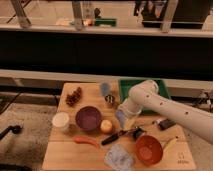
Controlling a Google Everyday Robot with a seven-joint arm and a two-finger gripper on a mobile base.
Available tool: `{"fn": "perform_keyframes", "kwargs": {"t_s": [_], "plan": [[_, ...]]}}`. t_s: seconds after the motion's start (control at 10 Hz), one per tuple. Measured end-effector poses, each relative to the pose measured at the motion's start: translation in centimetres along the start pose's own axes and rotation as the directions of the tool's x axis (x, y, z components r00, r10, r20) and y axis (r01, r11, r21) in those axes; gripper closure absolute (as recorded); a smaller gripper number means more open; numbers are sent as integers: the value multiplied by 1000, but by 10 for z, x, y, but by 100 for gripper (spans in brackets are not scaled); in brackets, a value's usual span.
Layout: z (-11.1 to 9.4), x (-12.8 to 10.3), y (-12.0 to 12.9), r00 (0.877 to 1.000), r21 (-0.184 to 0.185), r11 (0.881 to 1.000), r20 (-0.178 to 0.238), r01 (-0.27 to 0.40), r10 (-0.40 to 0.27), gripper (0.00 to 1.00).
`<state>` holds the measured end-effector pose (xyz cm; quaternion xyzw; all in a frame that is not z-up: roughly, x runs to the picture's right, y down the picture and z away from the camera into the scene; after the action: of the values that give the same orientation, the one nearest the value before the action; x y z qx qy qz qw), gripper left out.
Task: Wipe red bowl with sponge
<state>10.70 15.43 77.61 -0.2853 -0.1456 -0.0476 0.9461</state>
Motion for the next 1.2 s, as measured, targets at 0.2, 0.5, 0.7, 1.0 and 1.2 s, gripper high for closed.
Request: {"fn": "perform_keyframes", "kwargs": {"t_s": [0.2,0.5,0.7,1.0,1.2], "plan": [[-9,9,9,1000,-1,1000,-9,-14,14,100],[-19,27,22,999,4,999,-7,-46,46,100],[-23,31,31,998,6,998,4,-62,62,100],[-30,39,53,995,7,995,22,-95,95,100],[-33,39,62,994,7,995,31,-101,100,100]]}}
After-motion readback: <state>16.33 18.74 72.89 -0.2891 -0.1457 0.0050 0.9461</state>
